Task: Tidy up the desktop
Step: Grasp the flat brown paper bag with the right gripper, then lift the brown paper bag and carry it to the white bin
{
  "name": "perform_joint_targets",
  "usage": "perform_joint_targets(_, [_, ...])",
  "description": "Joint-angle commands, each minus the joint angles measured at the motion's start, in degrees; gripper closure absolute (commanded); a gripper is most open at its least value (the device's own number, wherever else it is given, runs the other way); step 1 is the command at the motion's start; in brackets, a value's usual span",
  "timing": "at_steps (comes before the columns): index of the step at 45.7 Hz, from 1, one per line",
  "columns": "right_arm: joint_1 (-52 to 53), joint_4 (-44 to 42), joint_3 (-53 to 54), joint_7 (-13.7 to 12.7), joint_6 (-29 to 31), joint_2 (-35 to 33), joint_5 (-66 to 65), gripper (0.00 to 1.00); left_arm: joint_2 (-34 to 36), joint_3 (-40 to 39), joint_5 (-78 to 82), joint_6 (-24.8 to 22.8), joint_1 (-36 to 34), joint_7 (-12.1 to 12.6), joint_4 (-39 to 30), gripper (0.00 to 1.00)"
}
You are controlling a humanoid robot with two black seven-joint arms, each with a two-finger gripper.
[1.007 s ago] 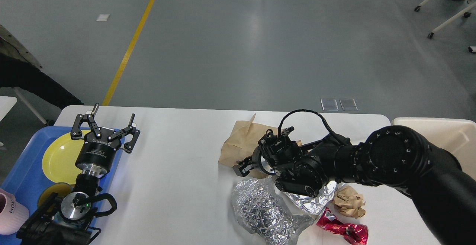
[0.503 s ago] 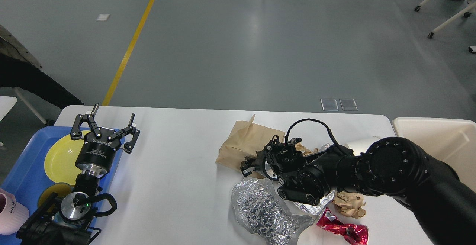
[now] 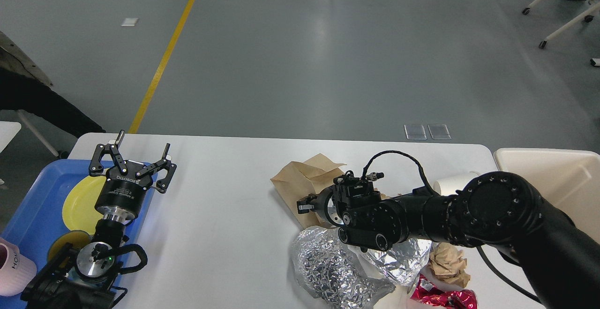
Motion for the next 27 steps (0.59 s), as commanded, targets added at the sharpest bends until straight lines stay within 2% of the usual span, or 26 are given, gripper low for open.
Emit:
perform_joint_targets(1, [1.32, -2.01, 1.03, 0.16, 0.48, 0.22, 6.21, 1.0, 0.0, 0.06, 0.01, 0.0, 0.0, 0.08, 0.0, 0.03])
perform_joint_targets(7, [5.01, -2.1, 1.2, 0.16, 1.19, 0.05, 9.47, 1.0, 0.0, 0.06, 0.01, 0.0, 0.0, 0.08, 0.0, 0.03])
perform_joint_targets(12, [9.66, -2.01, 1.2, -0.19, 5.31, -0.13, 14.47, 1.0, 0.0, 0.06, 0.01, 0.0, 0.0, 0.08, 0.0, 0.03])
perform_joint_targets(18, [17.13, -0.78, 0.06, -0.37, 15.14, -4.34, 19.67, 1.0, 0.0, 0.06, 0.01, 0.0, 0.0, 0.08, 0.0, 0.03])
perform_joint_targets(27, [30.4, 0.01, -1.87, -0.55, 37.38, -11.28, 28.62, 1.0, 0.0, 0.06, 0.01, 0.0, 0.0, 0.08, 0.0, 0.03])
